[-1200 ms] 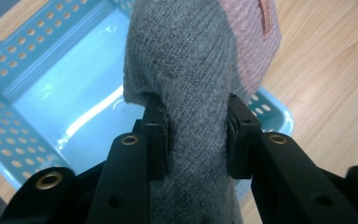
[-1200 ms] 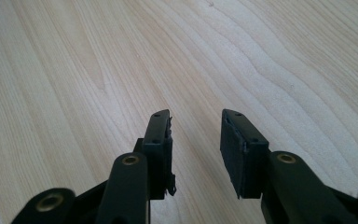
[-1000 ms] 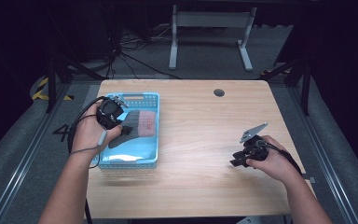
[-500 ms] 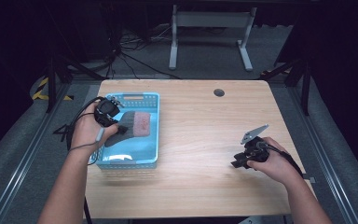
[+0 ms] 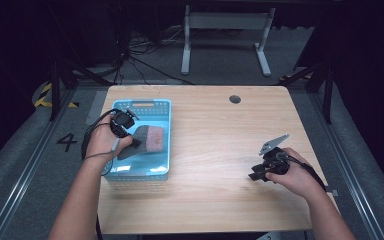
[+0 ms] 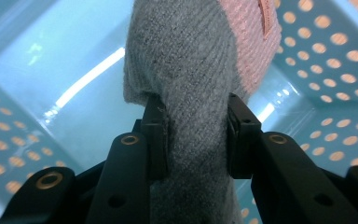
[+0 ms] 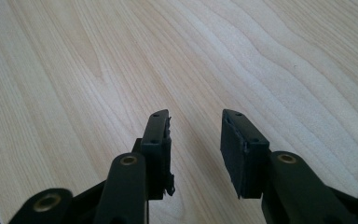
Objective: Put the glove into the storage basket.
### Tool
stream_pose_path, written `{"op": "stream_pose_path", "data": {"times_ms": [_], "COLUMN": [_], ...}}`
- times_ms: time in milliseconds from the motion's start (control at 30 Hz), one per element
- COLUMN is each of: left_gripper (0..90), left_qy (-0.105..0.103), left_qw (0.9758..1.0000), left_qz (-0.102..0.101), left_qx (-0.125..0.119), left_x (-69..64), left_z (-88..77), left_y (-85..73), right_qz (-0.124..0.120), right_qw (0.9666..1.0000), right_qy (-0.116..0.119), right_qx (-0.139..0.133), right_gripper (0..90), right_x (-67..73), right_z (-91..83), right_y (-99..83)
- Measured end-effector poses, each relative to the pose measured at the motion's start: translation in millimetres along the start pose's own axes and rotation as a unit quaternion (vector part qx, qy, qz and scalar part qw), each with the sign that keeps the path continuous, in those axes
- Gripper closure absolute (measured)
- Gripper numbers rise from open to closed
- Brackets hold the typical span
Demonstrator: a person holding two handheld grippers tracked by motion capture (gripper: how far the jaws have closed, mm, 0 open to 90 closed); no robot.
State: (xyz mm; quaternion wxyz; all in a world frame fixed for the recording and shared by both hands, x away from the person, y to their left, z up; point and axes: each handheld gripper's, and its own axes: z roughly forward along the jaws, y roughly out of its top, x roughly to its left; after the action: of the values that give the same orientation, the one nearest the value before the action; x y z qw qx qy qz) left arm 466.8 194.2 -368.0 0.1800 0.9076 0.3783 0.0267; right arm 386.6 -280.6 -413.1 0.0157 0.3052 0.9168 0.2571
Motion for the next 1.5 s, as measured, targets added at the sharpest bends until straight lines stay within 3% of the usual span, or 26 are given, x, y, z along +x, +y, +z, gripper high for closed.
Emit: {"op": "stream_pose_path", "data": {"times_ms": [200, 500, 633, 900, 967, 1033, 1100, 1267, 1433, 1467, 1500], "left_gripper": [66.8, 66.5, 66.0, 63.2, 60.5, 54.4, 49.0, 39.1, 33.3, 30.1, 29.5], "left_qy": [-0.001, -0.005, 0.008, 0.029, 0.033, 0.038, 0.055, 0.098, 0.118, 0.135, 0.137], "left_qw": [0.9996, 0.9991, 0.9981, 0.9969, 0.997, 0.9967, 0.9961, 0.9934, 0.9915, 0.9895, 0.9894], "left_qz": [0.014, 0.013, 0.013, 0.012, 0.003, 0.008, 0.011, 0.04, 0.047, 0.043, 0.041], "left_qx": [0.023, 0.039, 0.059, 0.072, 0.07, 0.071, 0.067, 0.044, 0.031, 0.028, 0.025], "left_x": [0.0, 4.8, 8.5, 14.3, 15.7, 16.0, 15.1, 13.2, 12.2, 11.5, 11.4], "left_z": [13.1, 24.2, 32.5, 47.7, 50.7, 51.5, 52.6, 51.1, 49.6, 48.4, 47.1], "left_y": [4.8, 11.4, 14.8, 17.1, 16.4, 16.5, 16.5, 16.9, 17.2, 17.6, 17.6], "right_qz": [0.0, 0.002, 0.007, 0.005, 0.004, 0.005, 0.006, 0.002, -0.001, -0.002, -0.003], "right_qw": [1.0, 1.0, 1.0, 0.9999, 0.9999, 0.9999, 0.9999, 0.9999, 0.9999, 0.9999, 0.9999], "right_qy": [0.002, -0.002, -0.003, -0.002, -0.002, -0.002, -0.003, 0.0, 0.001, 0.003, 0.004], "right_qx": [0.002, 0.001, -0.006, -0.009, -0.011, -0.011, -0.011, -0.013, -0.015, -0.016, -0.016], "right_gripper": [63.4, 63.1, 62.1, 61.7, 61.5, 61.4, 61.3, 60.3, 60.1, 60.1, 60.0], "right_x": [0.2, 1.3, 1.9, 4.0, 4.2, 4.2, 4.6, 5.4, 5.8, 6.0, 5.9], "right_z": [1.0, -1.5, -4.0, -6.3, -6.5, -6.6, -6.1, -4.6, -4.7, -4.6, -4.7], "right_y": [-1.5, -6.2, -9.3, -11.9, -11.8, -11.6, -10.9, -8.4, -6.1, -5.5, -5.1]}}
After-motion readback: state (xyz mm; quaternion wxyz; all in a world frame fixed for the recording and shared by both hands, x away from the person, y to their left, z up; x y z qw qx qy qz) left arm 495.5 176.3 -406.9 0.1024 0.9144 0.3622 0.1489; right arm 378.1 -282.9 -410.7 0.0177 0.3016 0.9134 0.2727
